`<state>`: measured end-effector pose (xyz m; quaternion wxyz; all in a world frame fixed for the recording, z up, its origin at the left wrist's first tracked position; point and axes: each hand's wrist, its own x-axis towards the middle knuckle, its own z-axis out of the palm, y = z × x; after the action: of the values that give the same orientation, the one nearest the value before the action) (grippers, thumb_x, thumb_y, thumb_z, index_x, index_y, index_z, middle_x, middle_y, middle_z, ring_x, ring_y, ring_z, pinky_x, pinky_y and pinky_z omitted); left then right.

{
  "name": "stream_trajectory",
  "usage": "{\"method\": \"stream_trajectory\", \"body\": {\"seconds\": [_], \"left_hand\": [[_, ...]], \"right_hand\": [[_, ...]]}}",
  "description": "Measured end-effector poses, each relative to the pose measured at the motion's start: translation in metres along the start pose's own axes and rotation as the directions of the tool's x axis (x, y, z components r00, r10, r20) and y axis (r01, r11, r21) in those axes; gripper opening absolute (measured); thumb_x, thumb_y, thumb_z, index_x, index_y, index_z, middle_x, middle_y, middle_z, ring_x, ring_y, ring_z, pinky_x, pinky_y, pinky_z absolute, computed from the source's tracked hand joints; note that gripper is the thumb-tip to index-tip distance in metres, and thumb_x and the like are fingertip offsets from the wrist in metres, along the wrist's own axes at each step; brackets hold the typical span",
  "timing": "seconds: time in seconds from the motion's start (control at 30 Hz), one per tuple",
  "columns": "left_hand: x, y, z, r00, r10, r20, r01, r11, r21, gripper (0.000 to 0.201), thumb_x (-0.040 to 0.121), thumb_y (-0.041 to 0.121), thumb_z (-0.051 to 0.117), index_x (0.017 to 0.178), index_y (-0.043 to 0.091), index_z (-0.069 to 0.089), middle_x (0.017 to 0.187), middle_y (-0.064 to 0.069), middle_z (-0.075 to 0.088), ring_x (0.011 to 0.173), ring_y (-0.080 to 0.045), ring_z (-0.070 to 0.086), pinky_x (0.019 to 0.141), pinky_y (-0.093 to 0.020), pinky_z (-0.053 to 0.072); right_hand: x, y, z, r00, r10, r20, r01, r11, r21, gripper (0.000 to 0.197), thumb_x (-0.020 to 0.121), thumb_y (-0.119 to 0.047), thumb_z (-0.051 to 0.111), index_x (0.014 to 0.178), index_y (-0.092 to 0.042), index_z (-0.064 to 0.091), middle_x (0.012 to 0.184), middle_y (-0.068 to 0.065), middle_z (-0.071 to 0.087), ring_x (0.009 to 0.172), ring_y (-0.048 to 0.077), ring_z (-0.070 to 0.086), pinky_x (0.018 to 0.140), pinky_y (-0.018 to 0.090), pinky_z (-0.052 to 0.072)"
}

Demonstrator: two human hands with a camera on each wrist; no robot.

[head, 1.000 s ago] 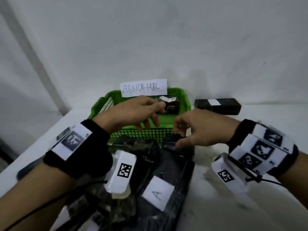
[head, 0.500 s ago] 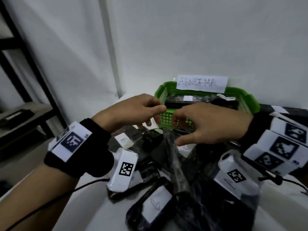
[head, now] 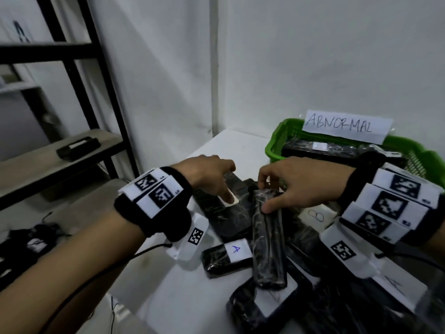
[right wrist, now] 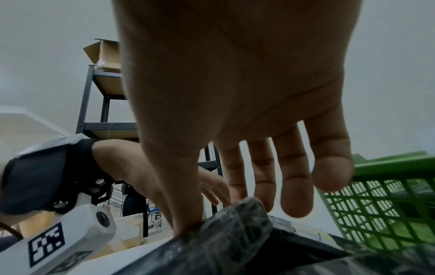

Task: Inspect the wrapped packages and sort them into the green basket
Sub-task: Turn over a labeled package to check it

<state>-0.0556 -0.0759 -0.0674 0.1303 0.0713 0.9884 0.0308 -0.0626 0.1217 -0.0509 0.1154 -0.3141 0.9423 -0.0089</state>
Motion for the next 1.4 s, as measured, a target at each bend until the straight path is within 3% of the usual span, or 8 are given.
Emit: {"method": "stream_trajectory", "body": {"seconds": [0.13, 0.27, 0.47, 0.67, 1.0, 1.17, 1.27, 1.4], "left_hand": [[-0.014, 0.003, 0.01, 0.997, 0.016, -0.072, -0.012, 0.999, 0.053, 0.064, 0.079, 0.049, 0.075, 0.132, 0.025, 0.049, 0.13, -0.005, 0.048, 0.125, -0.028, 0.044, 0.089, -0.034, 0.042], [-0.043, 0.017, 0.019, 0.987, 0.133, -0.092, -0.136, 0.99, -0.024, 0.033, 0.079, 0.047, 0.077, 0.092, 0.024, 0.056, 0.083, 0.012, 0.051, 0.08, -0.008, 0.054, 0.063, -0.024, 0.039], [-0.079, 0.041, 0.026, 0.993, 0.103, 0.049, -0.11, 0.981, 0.162, 0.051, 0.071, 0.067, 0.073, 0.095, 0.023, 0.065, 0.08, 0.01, 0.058, 0.08, -0.018, 0.056, 0.07, -0.03, 0.047], [-0.112, 0.076, 0.038, 0.961, 0.274, -0.032, -0.256, 0.929, 0.266, 0.076, 0.063, 0.092, 0.052, 0.076, 0.018, 0.059, 0.065, 0.007, 0.056, 0.061, -0.016, 0.053, 0.052, -0.027, 0.035], [-0.121, 0.062, 0.009, 0.962, 0.264, 0.066, -0.271, 0.952, 0.141, 0.05, 0.067, 0.061, 0.079, 0.1, 0.028, 0.06, 0.086, 0.01, 0.063, 0.078, -0.011, 0.059, 0.065, -0.028, 0.048], [-0.115, 0.044, -0.028, 0.907, 0.383, -0.173, -0.415, 0.879, -0.232, 0.047, 0.07, 0.029, 0.086, 0.098, 0.034, 0.05, 0.087, 0.011, 0.056, 0.069, -0.004, 0.054, 0.058, -0.019, 0.044], [-0.091, 0.042, -0.042, 0.854, 0.382, -0.352, -0.515, 0.712, -0.477, 0.048, 0.072, 0.014, 0.087, 0.103, 0.029, 0.054, 0.093, 0.007, 0.05, 0.067, -0.008, 0.056, 0.057, -0.022, 0.048], [-0.047, 0.06, -0.055, 0.784, 0.355, -0.509, -0.62, 0.426, -0.659, 0.059, 0.073, -0.003, 0.083, 0.121, 0.02, 0.057, 0.1, 0.001, 0.044, 0.07, -0.005, 0.056, 0.064, -0.023, 0.051]], "right_hand": [[0.0, -0.003, 0.005, 1.0, -0.014, 0.026, 0.015, 1.0, -0.019, 0.044, 0.083, -0.062, 0.069, 0.117, -0.036, 0.06, 0.106, -0.007, 0.065, 0.09, 0.012, 0.058, 0.079, 0.031, 0.045], [-0.002, 0.004, -0.003, 1.0, 0.013, 0.008, -0.014, 0.994, 0.106, 0.034, 0.085, -0.049, 0.073, 0.113, -0.031, 0.065, 0.104, -0.006, 0.066, 0.094, 0.013, 0.063, 0.079, 0.027, 0.05], [0.018, 0.015, -0.008, 0.946, 0.158, -0.283, -0.019, 0.898, 0.44, 0.035, 0.083, -0.029, 0.081, 0.11, -0.018, 0.062, 0.097, 0.002, 0.066, 0.057, 0.013, 0.069, 0.052, 0.024, 0.054], [0.015, 0.014, -0.001, 0.979, 0.105, -0.175, -0.099, 0.994, 0.045, 0.045, 0.089, -0.058, 0.064, 0.113, -0.02, 0.063, 0.107, 0.0, 0.065, 0.092, 0.018, 0.056, 0.075, 0.03, 0.04], [-0.016, 0.009, -0.021, 0.94, 0.013, -0.34, 0.0, 0.999, 0.038, 0.045, 0.087, -0.06, 0.062, 0.118, -0.027, 0.057, 0.097, -0.01, 0.063, 0.096, 0.015, 0.058, 0.08, 0.032, 0.043], [-0.03, 0.019, -0.022, 0.916, 0.006, -0.4, 0.035, 0.995, 0.096, 0.052, 0.092, -0.067, 0.037, 0.106, -0.025, 0.065, 0.1, -0.005, 0.068, 0.094, 0.017, 0.063, 0.089, 0.039, 0.05], [-0.045, 0.033, -0.028, 0.935, 0.104, -0.34, 0.082, 0.867, 0.491, 0.072, 0.087, -0.077, 0.025, 0.104, -0.026, 0.072, 0.102, -0.004, 0.074, 0.101, 0.021, 0.068, 0.09, 0.038, 0.051], [-0.071, 0.048, -0.03, 0.907, 0.146, -0.396, 0.284, 0.481, 0.829, 0.061, 0.074, -0.067, 0.054, 0.107, -0.02, 0.073, 0.106, 0.001, 0.077, 0.096, 0.026, 0.072, 0.079, 0.045, 0.057]]}}
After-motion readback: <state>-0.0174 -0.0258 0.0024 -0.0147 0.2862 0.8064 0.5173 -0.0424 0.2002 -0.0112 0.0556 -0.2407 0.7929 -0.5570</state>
